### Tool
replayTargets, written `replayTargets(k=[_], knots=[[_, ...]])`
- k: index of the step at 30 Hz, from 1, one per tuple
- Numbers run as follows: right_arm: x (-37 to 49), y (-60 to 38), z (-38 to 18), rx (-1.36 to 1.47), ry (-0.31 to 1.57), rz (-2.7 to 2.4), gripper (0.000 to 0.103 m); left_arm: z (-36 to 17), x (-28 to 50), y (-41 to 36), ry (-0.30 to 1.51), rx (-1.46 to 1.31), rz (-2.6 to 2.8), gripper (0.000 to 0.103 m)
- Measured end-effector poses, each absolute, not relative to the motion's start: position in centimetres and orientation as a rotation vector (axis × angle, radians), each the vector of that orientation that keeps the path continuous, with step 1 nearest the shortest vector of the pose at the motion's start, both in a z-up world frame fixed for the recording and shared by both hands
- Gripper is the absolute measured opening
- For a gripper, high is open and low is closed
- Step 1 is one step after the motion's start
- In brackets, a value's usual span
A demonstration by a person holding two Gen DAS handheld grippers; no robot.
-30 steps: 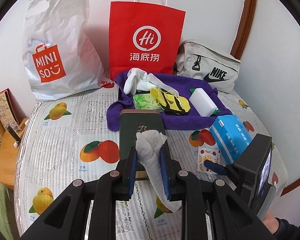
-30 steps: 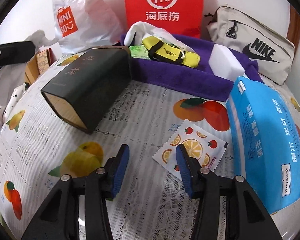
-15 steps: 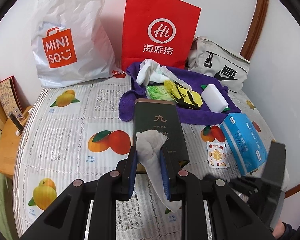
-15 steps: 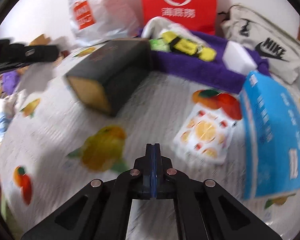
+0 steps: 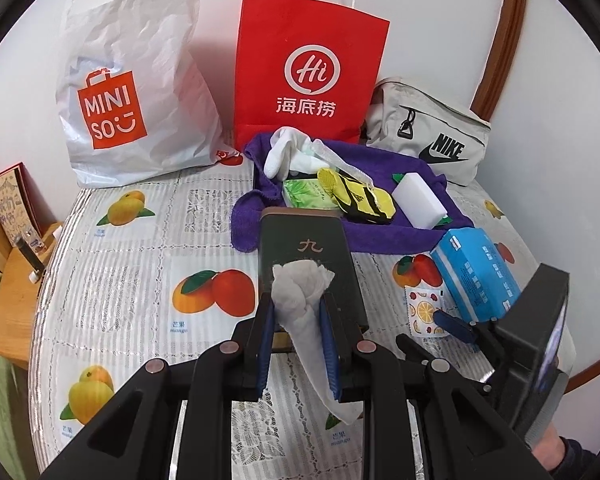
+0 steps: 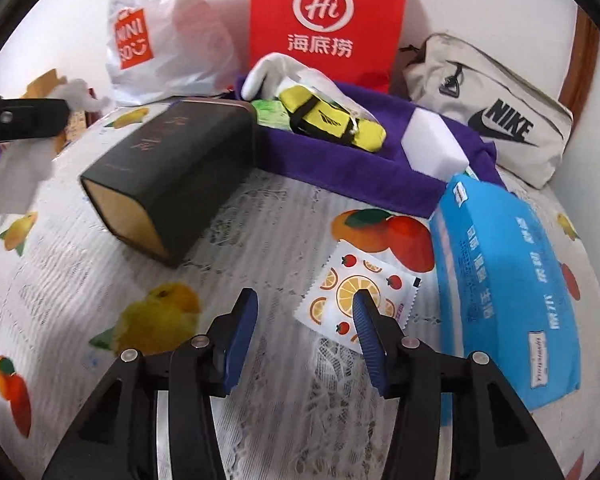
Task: Organize soft objects
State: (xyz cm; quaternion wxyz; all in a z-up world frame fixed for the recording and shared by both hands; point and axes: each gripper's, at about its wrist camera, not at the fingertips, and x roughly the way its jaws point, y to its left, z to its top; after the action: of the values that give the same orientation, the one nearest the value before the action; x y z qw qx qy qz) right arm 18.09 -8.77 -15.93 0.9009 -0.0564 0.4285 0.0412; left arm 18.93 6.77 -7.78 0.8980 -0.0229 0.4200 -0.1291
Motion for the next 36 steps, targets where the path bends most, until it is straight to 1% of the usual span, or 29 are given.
replayTargets(k=[8,9,10,11,13,14,15,17,22,28,32,34,35,36], knots=[[19.3,-10.3,-16.8,-0.028,0.920,0.001,0.051,-7.9,19.3,7.2,0.866,-0.061,-0.272,0.022],[19.4,-10.3,-16.8,-0.028,0.920,-0.001,0.046,-7.9,19.3,7.2,0.864,-0.061,-0.274,0.022],[19.3,-10.3,-16.8,-0.032,0.917,-0.002,0.039,-8.0,19.3,7.1,0.864,-0.061,-0.275,0.022],[19.3,-10.2,-16.8,-0.038,0.911,0.003,0.017,-8.0,19.3,7.1,0.865,-0.060,-0.277,0.022],[19.4,-10.0,-16.8,-0.046,0.911,0.012,0.013,-8.1,19.3,7.1,0.868,-0.061,-0.278,0.022],[19.4,-9.9,-16.8,-0.050,0.911,0.019,0.006,-8.2,19.3,7.1,0.871,-0.063,-0.279,0.022],[19.4,-9.8,-16.9,-0.048,0.912,0.035,0.003,-8.3,19.3,7.1,0.875,-0.065,-0.278,0.022],[19.4,-9.7,-16.9,-0.046,0.909,0.048,0.001,-8.5,19.4,7.2,0.884,-0.067,-0.274,0.022],[19.0,-9.8,-16.8,-0.050,0.914,0.082,0.000,-8.7,19.4,7.3,0.889,-0.069,-0.274,0.022],[15.7,-8.2,-16.4,-0.059,0.950,0.226,0.000,-8.8,19.6,7.0,0.895,-0.065,-0.273,0.022],[14.4,-7.1,-15.9,-0.109,0.915,0.239,0.000,-8.9,19.5,7.0,0.896,-0.067,-0.272,0.022],[14.7,-7.2,-15.7,-0.132,0.890,0.209,0.006,-8.9,19.6,7.0,0.897,-0.064,-0.274,0.022],[15.2,-7.4,-15.5,-0.138,0.876,0.185,0.019,-8.8,19.5,6.9,0.897,-0.061,-0.275,0.022],[15.6,-7.6,-15.4,-0.139,0.870,0.172,0.034,-8.8,19.5,6.8,0.897,-0.058,-0.275,0.022]])
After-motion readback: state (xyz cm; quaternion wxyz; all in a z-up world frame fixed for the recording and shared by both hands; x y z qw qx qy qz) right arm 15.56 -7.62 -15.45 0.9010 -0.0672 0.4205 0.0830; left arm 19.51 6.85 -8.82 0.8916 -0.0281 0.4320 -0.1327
